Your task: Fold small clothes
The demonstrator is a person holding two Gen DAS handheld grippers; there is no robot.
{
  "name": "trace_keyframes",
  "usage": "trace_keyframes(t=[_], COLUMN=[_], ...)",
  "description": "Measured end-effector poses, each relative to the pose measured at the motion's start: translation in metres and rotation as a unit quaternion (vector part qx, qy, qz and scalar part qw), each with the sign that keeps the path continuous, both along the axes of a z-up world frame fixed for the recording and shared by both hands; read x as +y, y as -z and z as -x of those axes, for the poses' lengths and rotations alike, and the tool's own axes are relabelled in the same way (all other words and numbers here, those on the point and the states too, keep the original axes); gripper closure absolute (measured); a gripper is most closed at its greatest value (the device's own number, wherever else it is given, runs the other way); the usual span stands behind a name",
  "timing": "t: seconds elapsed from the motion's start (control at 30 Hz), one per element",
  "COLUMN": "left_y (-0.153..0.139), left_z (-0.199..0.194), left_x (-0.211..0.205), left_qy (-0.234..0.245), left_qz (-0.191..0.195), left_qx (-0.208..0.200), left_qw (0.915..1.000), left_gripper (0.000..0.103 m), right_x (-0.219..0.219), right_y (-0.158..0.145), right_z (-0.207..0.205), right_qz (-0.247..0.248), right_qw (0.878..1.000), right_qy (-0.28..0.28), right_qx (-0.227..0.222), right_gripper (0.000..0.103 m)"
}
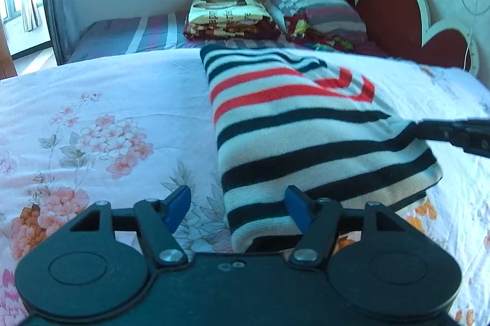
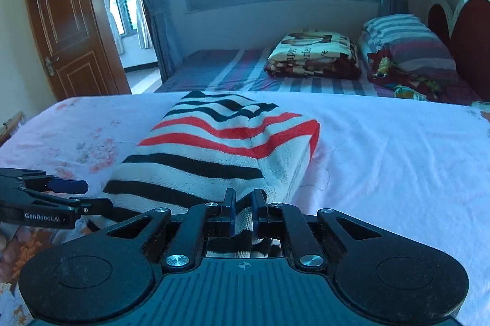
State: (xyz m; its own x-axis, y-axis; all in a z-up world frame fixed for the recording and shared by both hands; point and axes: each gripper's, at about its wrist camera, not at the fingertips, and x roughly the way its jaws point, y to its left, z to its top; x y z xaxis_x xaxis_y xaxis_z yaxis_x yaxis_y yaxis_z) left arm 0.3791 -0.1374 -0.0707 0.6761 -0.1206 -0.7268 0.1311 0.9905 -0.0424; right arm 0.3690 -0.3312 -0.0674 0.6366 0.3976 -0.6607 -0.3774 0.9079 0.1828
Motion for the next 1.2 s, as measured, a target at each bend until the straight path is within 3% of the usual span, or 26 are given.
trace_keyframes(t=[0.03,0.13,0.33,0.4,0.43,0.47,0.57,0.6,0.63,0.67,0.73,0.8,0.87,0.93,0.97,1.0,1.03,1.1,1.2], left_y=[0.003,0.008,-0.004,-0.01,-0.013,-0.015,-0.019,-0.019,-0.019,-0.017,-0.013,-0.004,0.006,-0.003,-0.009,-0.012,-0.013,-0.009,-0.002], left_z=[-0.001,-0.001,0.001,-0.001,-0.003,-0.006,-0.018,-0.023,-0.029,-0.036,-0.051,-0.065,-0.076,-0.077,-0.074,-0.072,-0.072,-0.078,-0.084], left_x=[-0.001,-0.001,0.001,0.003,0.005,0.006,0.009,0.01,0.01,0.008,0.005,0.003,0.002,0.003,0.003,0.004,0.008,0.014,0.019], left_qy=[-0.001,-0.006,-0.005,-0.01,-0.011,-0.011,-0.015,-0.014,-0.015,-0.016,-0.021,-0.019,-0.018,-0.013,-0.007,-0.003,0.002,0.007,0.011], left_qz=[-0.003,-0.001,-0.002,0.0,0.006,0.011,0.025,0.031,0.033,0.034,0.042,0.055,0.051,0.048,0.042,0.044,0.058,0.083,0.088], left_qx=[0.004,0.009,0.005,-0.007,-0.013,-0.014,-0.014,-0.015,-0.013,-0.011,-0.001,0.018,0.047,0.041,0.027,0.015,0.012,0.033,0.056], left_qw=[1.0,0.9999,1.0,0.9999,0.9998,0.9998,0.9995,0.9993,0.9993,0.9992,0.9989,0.9981,0.9974,0.9979,0.9987,0.9989,0.9982,0.996,0.9945], left_gripper=[0.036,0.034,0.029,0.013,0.013,0.012,0.013,0.013,0.013,0.013,0.014,0.013,0.013,0.02,0.021,0.013,0.01,0.011,0.011], right_x=[0.005,0.008,-0.017,-0.029,-0.034,-0.039,-0.045,-0.043,-0.041,-0.039,-0.032,-0.021,-0.033,-0.048,-0.056,-0.065,-0.074,-0.087,-0.1], right_y=[0.011,0.018,0.004,0.003,0.002,0.001,-0.01,-0.011,-0.011,-0.009,0.0,0.02,0.024,0.013,0.01,0.011,0.015,0.024,0.033], right_z=[-0.005,0.0,0.002,-0.005,-0.008,-0.01,-0.012,-0.014,-0.018,-0.024,-0.033,-0.046,-0.048,-0.043,-0.042,-0.044,-0.048,-0.057,-0.068], right_qz=[0.03,0.046,-0.022,-0.063,-0.08,-0.091,-0.102,-0.096,-0.093,-0.098,-0.092,-0.036,-0.07,-0.106,-0.123,-0.145,-0.175,-0.215,-0.264], right_qw=[0.999,0.999,1.0,0.998,0.996,0.995,0.994,0.995,0.995,0.995,0.996,0.998,0.996,0.993,0.991,0.987,0.981,0.97,0.953], right_qy=[-0.002,-0.018,0.004,0.016,0.02,0.023,0.031,0.033,0.036,0.036,0.023,0.022,0.029,0.036,0.047,0.058,0.061,0.065,0.055], right_qx=[0.018,0.001,-0.004,0.021,0.026,0.024,-0.002,-0.01,-0.008,-0.001,0.008,0.042,0.054,0.036,0.032,0.043,0.06,0.096,0.139], right_gripper=[0.095,0.095,0.094,0.079,0.055,0.049,0.052,0.058,0.072,0.076,0.078,0.08,0.08,0.079,0.07,0.055,0.029,0.028,0.028])
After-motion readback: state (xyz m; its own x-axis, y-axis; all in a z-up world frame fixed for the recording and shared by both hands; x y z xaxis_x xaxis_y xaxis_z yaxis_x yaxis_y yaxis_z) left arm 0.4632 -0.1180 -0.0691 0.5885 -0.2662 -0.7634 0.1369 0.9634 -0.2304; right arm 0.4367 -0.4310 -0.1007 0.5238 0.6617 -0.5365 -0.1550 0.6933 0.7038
